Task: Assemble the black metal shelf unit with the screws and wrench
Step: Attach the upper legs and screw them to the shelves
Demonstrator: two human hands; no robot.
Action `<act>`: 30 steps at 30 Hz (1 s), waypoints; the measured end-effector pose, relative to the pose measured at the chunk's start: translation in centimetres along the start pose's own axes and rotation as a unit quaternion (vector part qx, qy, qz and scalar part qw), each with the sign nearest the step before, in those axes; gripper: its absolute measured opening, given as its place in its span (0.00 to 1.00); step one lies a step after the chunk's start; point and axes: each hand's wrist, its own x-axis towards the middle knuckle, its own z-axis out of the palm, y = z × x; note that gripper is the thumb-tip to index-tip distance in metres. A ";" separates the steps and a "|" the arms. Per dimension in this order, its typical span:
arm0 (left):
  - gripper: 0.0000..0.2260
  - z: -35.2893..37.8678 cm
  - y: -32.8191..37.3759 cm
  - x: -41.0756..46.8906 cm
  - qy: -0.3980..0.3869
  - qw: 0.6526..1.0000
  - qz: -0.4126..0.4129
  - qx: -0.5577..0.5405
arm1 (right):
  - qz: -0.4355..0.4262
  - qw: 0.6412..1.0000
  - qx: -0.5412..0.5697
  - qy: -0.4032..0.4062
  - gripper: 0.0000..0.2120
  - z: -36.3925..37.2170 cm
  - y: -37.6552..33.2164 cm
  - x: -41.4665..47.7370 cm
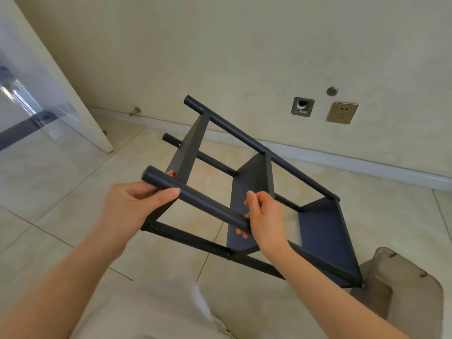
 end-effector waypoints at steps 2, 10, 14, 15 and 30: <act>0.20 0.2 -1.8 0.2 -0.004 0.999 -0.030 -0.019 | 0.008 1.000 -0.014 0.003 0.11 0.4 0.8 0.4; 0.18 2.0 -8.5 1.3 -0.032 0.992 -0.103 -0.064 | 0.009 0.996 -0.085 0.026 0.12 1.3 4.8 1.9; 0.10 3.3 -12.2 1.6 -0.046 0.986 -0.130 -0.095 | 0.011 0.989 -0.141 0.029 0.11 1.8 7.3 2.6; 0.11 3.6 -13.0 1.6 -0.047 0.984 -0.136 -0.105 | 0.016 0.987 -0.154 0.027 0.10 1.9 7.9 2.9; 0.10 9.8 -23.6 0.6 -0.043 0.952 -0.220 -0.208 | 0.023 0.970 -0.244 0.004 0.07 2.3 15.2 4.4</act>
